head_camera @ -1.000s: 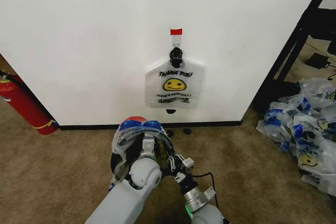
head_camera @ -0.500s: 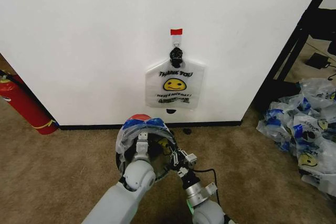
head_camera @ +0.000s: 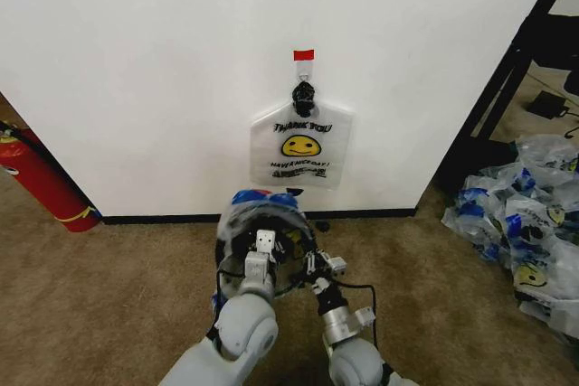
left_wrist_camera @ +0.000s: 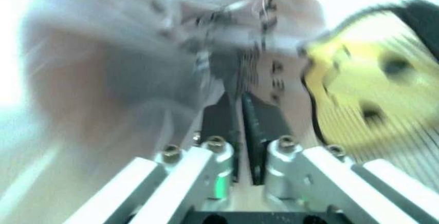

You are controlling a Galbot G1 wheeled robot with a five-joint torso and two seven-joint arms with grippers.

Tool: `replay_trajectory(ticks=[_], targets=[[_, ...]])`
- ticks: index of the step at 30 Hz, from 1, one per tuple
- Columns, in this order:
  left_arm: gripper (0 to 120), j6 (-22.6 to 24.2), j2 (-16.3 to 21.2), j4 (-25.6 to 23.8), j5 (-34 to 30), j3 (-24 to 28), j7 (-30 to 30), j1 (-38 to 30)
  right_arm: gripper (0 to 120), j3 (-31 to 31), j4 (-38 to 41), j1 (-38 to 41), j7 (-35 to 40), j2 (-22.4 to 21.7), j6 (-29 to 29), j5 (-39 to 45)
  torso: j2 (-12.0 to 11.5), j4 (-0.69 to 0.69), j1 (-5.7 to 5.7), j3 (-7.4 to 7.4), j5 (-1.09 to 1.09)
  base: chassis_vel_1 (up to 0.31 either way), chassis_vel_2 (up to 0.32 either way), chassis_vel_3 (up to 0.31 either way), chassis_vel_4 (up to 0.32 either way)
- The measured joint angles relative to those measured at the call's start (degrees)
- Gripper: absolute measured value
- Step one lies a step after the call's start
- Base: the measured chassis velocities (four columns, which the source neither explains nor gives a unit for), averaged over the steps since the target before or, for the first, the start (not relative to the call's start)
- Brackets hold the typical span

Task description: Pick up the garbage bag from the wall and place it over the trash bin.

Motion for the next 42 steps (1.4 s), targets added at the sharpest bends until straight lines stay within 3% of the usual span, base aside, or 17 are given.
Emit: replay_trajectory(ticks=[1,8,13,19,22,32,38,42], targets=[[8,0.0,0.0,0.0,0.0,0.0,0.0,0.0,0,0.0,0.0,0.0,0.0,0.0,0.0,0.0,0.0,0.0,0.0,0.0,0.0,0.0,0.0,0.0,0.0],[38,-5.9,3.0,-9.3,10.6,-1.7,7.1,9.8,0,1.5,-0.2,1.4,2.8,0.1,-1.1,1.7,0.0,0.01,0.0,0.0,0.01,0.0,0.0,0.0,0.0],[54,-10.1,5.0,-11.6,17.2,-5.4,8.9,11.7,0,1.9,-0.8,1.8,2.7,0.1,-1.2,0.2,0.0,0.0,0.0,0.0,0.0,0.0,0.0,0.0,0.0],[77,-10.3,6.1,-14.9,17.9,-7.5,9.0,12.9,0,2.5,-1.6,2.3,2.4,0.0,-1.1,-1.0,0.0,0.0,0.0,0.0,0.0,0.0,0.0,0.0,0.0],[86,-10.0,6.1,-13.8,17.8,-7.8,8.1,13.1,0,2.7,-1.5,2.5,2.4,-0.1,-1.0,-0.9,0.0,0.0,0.0,0.0,0.0,0.0,0.0,0.0,0.0],[67,-9.4,6.2,-9.4,14.1,-8.1,6.4,13.1,0,4.4,0.1,2.2,1.5,-0.9,-0.7,-0.8,0.0,0.0,0.0,0.0,0.0,0.0,0.0,0.0,0.0],[41,-7.9,6.5,-10.0,11.0,-8.0,5.6,12.6,0,5.5,0.6,1.8,0.9,-1.5,-0.5,-0.9,0.0,0.0,0.0,0.0,0.01,0.0,0.0,0.0,0.0],[29,-7.5,6.7,-10.3,10.4,-8.1,5.6,12.6,0,5.8,0.8,1.8,0.8,-1.6,-0.4,-0.9,0.0,0.0,0.0,0.0,0.01,0.0,0.0,0.0,0.0]])
